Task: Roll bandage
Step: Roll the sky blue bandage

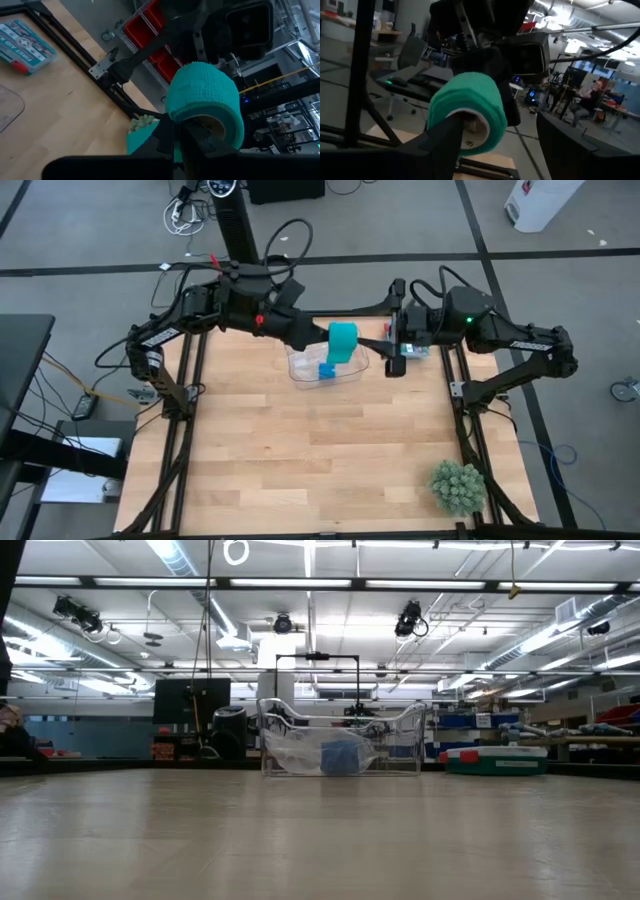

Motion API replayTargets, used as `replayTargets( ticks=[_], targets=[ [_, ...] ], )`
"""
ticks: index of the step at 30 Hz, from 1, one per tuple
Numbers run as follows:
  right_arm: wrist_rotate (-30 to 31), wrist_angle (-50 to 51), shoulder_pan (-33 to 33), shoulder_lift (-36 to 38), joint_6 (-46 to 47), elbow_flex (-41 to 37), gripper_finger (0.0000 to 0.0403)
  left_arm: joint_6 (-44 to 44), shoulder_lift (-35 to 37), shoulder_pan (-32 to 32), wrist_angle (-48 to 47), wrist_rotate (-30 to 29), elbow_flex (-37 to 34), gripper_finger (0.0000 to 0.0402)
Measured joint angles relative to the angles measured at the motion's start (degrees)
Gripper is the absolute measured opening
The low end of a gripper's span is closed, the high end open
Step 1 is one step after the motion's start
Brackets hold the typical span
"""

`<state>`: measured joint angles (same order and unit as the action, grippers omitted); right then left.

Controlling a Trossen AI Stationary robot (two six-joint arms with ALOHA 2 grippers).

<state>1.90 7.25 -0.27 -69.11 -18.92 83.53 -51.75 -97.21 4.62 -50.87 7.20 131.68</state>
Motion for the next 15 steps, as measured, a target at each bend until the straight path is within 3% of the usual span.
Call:
replayTargets(
  ticks=[9,15],
  targets=[
    [-0.44,-1.80,1.16,-1.77,-6.26,0.00,0.0220,-2.81,-0.20,0.31,-0.36,2.70,0.00,0.0017],
    [-2.15,-2.27,1.38,-2.85,-4.99,0.04,0.0141,-2.92,-0.62,0.31,-0.78,3.49,0.00,0.0018]
  ],
)
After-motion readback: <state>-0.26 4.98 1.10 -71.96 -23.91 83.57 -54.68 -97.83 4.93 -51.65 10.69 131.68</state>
